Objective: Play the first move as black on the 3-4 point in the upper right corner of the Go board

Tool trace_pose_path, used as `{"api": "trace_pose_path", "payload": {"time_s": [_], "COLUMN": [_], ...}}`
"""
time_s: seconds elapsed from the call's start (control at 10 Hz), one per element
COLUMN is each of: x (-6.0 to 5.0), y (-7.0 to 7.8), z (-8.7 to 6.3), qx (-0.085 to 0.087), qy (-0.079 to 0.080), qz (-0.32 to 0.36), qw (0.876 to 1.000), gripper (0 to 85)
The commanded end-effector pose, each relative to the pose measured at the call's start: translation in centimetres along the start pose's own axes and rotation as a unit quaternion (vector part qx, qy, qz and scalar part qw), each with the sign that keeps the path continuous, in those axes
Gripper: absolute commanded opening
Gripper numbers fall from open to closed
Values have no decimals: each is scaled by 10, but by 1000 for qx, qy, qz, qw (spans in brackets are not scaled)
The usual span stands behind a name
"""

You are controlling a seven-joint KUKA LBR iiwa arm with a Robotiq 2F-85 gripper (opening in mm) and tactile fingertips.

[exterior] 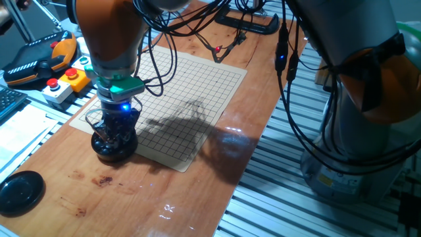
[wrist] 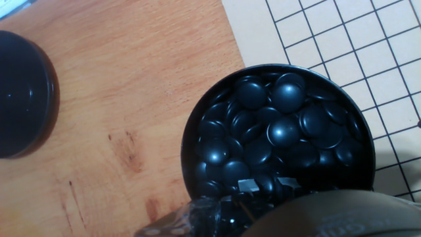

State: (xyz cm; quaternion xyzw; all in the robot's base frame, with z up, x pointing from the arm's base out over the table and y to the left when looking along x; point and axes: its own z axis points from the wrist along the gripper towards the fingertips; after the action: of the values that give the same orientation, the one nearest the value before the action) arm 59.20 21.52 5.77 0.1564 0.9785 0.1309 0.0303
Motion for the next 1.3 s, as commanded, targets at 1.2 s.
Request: {"api": "trace_pose_path", "payload": {"time_s": [1.2], "x": [1], "y": [0], "z": [-1], "qx": [0], "qy": [-2], "qz": [0], "qw": [1000], "gripper": [100]}}
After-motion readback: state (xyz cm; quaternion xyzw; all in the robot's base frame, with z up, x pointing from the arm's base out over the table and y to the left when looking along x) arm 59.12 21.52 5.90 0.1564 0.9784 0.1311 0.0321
